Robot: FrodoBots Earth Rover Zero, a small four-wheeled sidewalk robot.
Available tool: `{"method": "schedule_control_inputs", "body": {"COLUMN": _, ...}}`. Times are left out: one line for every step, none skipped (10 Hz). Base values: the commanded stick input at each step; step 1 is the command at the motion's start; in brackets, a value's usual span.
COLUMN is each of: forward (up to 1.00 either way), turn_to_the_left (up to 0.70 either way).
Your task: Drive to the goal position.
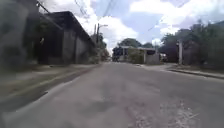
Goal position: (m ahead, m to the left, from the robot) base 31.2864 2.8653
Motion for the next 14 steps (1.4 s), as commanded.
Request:
{"method": "schedule_control_inputs", "body": {"forward": 1.0, "turn_to_the_left": 0.0}}
{"method": "schedule_control_inputs", "body": {"forward": 1.0, "turn_to_the_left": 0.0}}
{"method": "schedule_control_inputs", "body": {"forward": 1.0, "turn_to_the_left": 0.0}}
{"method": "schedule_control_inputs", "body": {"forward": 1.0, "turn_to_the_left": 0.0}}
{"method": "schedule_control_inputs", "body": {"forward": 1.0, "turn_to_the_left": 0.0}}
{"method": "schedule_control_inputs", "body": {"forward": 1.0, "turn_to_the_left": 0.0}}
{"method": "schedule_control_inputs", "body": {"forward": 1.0, "turn_to_the_left": 0.0}}
{"method": "schedule_control_inputs", "body": {"forward": 1.0, "turn_to_the_left": 0.0}}
{"method": "schedule_control_inputs", "body": {"forward": 1.0, "turn_to_the_left": 0.0}}
{"method": "schedule_control_inputs", "body": {"forward": 1.0, "turn_to_the_left": 0.0}}
{"method": "schedule_control_inputs", "body": {"forward": 1.0, "turn_to_the_left": 0.0}}
{"method": "schedule_control_inputs", "body": {"forward": 1.0, "turn_to_the_left": 0.0}}
{"method": "schedule_control_inputs", "body": {"forward": 1.0, "turn_to_the_left": 0.0}}
{"method": "schedule_control_inputs", "body": {"forward": 1.0, "turn_to_the_left": 0.0}}
